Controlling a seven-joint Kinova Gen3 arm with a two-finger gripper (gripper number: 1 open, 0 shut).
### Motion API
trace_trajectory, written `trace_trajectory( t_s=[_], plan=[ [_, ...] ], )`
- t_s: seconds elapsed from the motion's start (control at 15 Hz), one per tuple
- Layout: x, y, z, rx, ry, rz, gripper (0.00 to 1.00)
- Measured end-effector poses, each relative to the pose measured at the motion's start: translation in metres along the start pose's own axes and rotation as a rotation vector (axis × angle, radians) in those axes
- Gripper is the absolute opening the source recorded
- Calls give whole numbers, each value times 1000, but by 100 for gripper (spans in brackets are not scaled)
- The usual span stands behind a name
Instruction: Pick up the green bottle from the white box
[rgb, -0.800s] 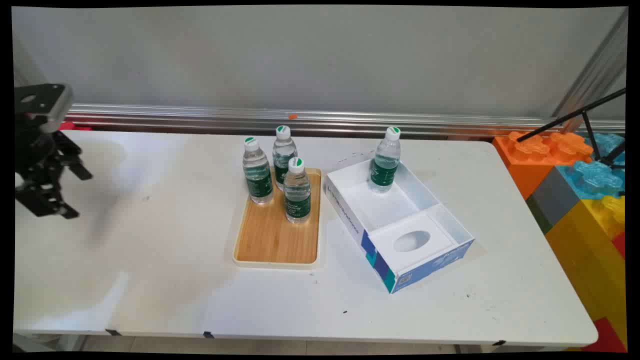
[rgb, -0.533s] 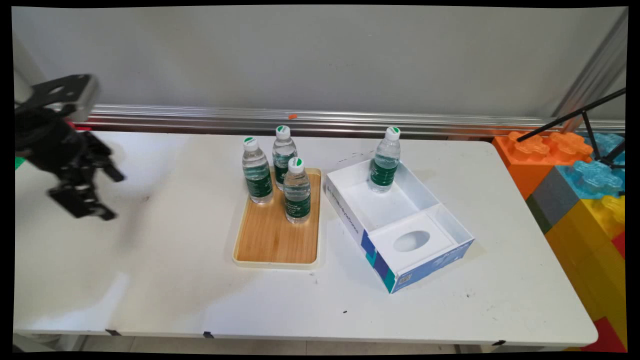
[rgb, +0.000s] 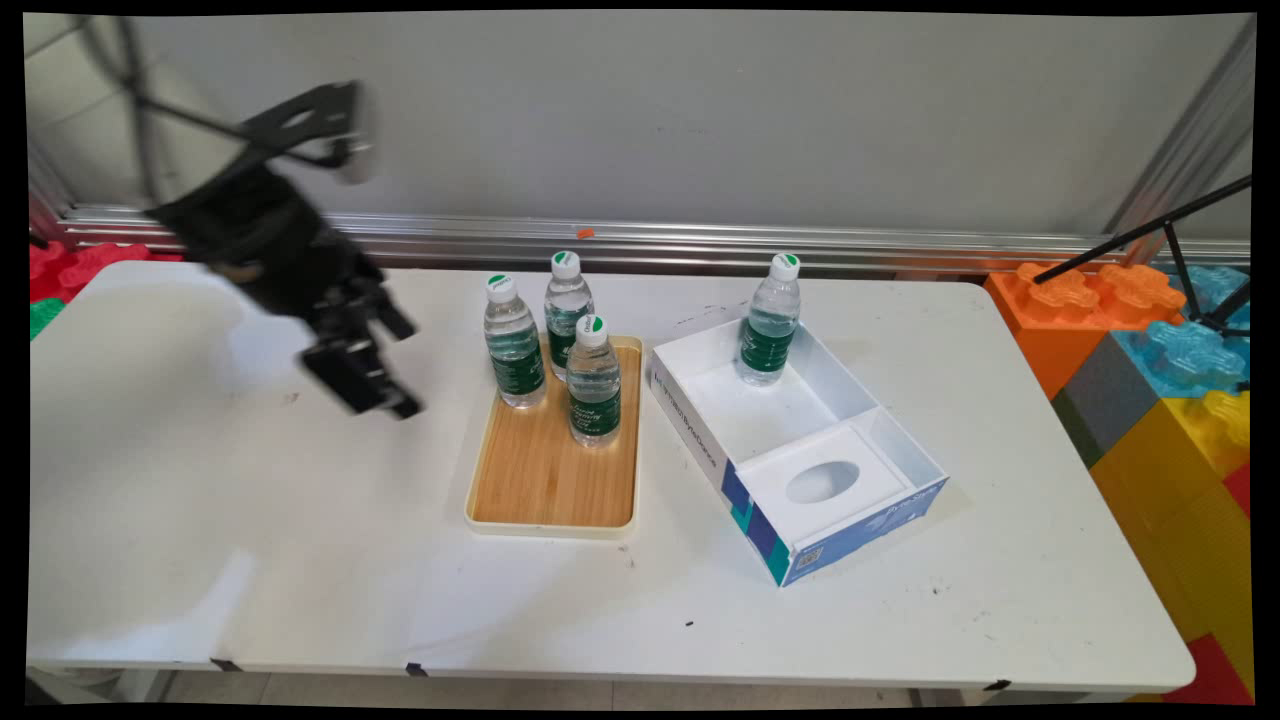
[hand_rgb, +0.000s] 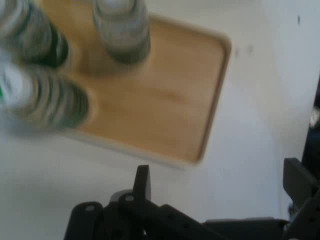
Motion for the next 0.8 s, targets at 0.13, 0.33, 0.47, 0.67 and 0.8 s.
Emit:
trace_trajectory(
  t_s=[0.13, 0.33, 0.47, 0.67, 0.8],
  plan=[
    [37, 9, 5, 37, 22, -17, 100],
    [90, 11, 19, 99, 64, -46, 100],
    [124, 6, 34, 135, 96, -64, 100],
    [164, -9, 65, 173, 134, -82, 100],
    [179, -18, 85, 185, 150, -85, 100]
  ],
)
